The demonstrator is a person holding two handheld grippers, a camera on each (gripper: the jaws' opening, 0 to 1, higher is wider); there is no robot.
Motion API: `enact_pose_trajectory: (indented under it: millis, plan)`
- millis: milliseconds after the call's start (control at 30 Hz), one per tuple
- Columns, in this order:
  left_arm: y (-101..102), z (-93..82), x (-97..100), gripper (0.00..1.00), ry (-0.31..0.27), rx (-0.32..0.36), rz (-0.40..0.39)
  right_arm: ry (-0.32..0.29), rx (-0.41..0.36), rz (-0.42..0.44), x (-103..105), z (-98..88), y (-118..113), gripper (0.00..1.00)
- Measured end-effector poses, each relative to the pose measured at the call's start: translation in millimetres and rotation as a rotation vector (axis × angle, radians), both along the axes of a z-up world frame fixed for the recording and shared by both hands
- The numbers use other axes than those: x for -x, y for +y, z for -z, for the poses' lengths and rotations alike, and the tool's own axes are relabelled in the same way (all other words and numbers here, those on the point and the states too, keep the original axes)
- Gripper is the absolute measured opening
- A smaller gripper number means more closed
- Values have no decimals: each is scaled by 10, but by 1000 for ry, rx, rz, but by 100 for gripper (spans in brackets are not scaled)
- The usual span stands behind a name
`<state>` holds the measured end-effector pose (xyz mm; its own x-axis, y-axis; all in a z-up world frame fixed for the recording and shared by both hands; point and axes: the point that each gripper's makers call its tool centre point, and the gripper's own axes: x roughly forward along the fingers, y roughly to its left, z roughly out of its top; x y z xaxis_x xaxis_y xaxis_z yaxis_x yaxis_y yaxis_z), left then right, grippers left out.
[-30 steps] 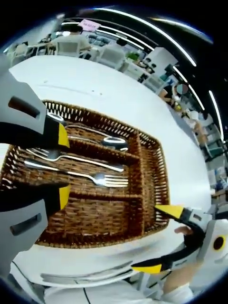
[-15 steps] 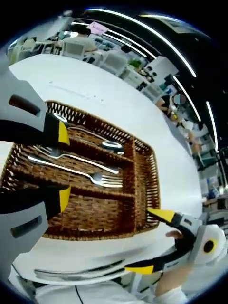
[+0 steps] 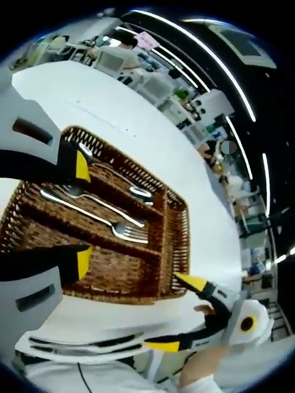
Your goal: Arrange the knives, forks, and spoons in their matching storage slots by inserting each utensil handle-first until every utensil is classified and aligned in the correct compartment
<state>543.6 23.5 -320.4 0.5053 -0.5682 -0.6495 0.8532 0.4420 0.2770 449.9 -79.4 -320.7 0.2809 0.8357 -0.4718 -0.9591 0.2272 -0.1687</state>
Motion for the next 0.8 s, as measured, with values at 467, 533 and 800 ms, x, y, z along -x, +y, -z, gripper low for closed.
enact_pose_trajectory:
  millis: [467,533,800]
  plan:
    - [-11,-85,164,55,-17,109,-43,-13,1,5,78,-46,11,69]
    - [-22,-106,201,57,-13,142,-49,-14,3,6,88,-51,16,69]
    - [16,-179,298,61,-28,192,-67,-22,6,8,128,-77,41,69]
